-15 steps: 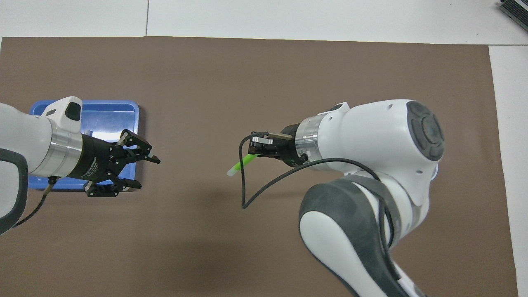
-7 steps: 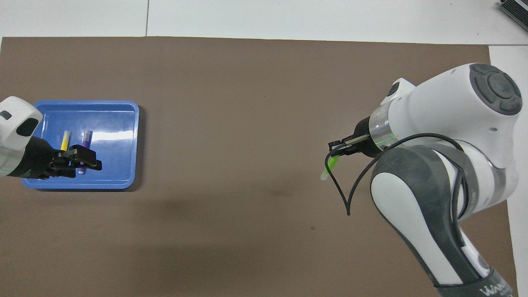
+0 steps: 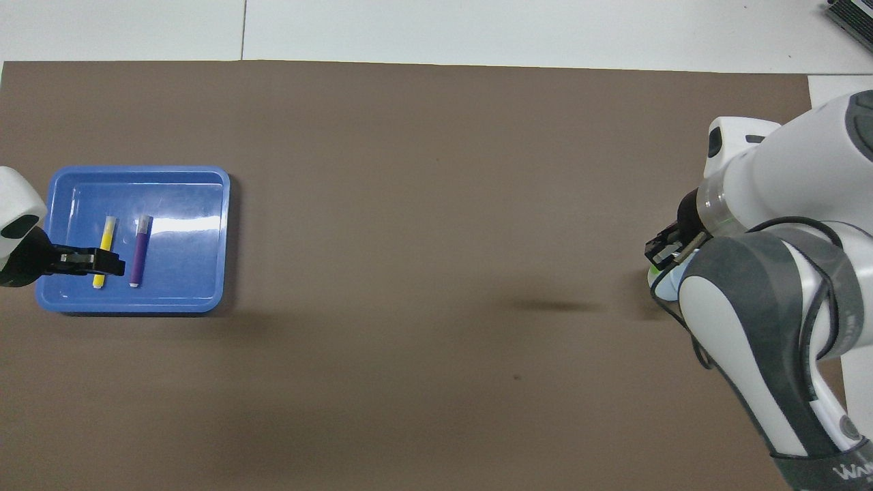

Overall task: Transfer and insert pens with both arms
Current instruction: 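Insert the green pen into the cup while the left gripper reaches the purple pen, then lift the purple pen with the left gripper while the right gripper returns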

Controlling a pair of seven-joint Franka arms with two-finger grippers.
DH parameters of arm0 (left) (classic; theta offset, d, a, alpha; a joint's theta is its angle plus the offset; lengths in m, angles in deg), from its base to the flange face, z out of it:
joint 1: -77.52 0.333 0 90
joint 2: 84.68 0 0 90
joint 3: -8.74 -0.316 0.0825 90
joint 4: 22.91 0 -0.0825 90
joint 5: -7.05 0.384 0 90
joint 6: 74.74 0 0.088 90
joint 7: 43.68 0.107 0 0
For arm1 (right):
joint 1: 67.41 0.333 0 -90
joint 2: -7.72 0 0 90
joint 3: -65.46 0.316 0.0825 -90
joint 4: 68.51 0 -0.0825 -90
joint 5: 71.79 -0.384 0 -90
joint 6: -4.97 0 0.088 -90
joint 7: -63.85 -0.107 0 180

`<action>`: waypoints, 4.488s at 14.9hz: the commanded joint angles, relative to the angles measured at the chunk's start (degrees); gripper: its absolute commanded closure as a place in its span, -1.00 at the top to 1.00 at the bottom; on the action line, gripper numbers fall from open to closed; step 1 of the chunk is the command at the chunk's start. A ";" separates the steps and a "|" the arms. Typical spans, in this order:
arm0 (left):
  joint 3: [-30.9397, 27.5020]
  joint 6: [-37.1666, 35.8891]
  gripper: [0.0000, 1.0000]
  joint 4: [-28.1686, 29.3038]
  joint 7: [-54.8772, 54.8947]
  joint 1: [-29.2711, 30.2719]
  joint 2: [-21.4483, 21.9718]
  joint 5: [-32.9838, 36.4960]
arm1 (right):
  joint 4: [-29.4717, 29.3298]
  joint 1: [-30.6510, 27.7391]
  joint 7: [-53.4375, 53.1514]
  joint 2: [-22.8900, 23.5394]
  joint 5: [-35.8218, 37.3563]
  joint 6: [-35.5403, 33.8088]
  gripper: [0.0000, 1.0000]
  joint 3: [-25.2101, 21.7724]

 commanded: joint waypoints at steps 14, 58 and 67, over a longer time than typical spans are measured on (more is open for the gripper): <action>0.49 22.87 0.13 1.11 3.36 4.27 -14.43 2.74 | 14.27 -6.65 11.51 -3.47 3.67 15.48 -1.00 0.94; 1.63 -4.60 -1.00 -14.25 -28.24 -0.38 -17.88 -2.15 | 14.19 0.98 -11.93 -5.40 -20.22 13.72 1.00 1.82; 2.16 -11.66 -1.00 -14.97 -61.90 -1.53 -12.34 -22.72 | 14.01 9.07 -38.49 -5.14 -41.14 20.73 1.00 2.00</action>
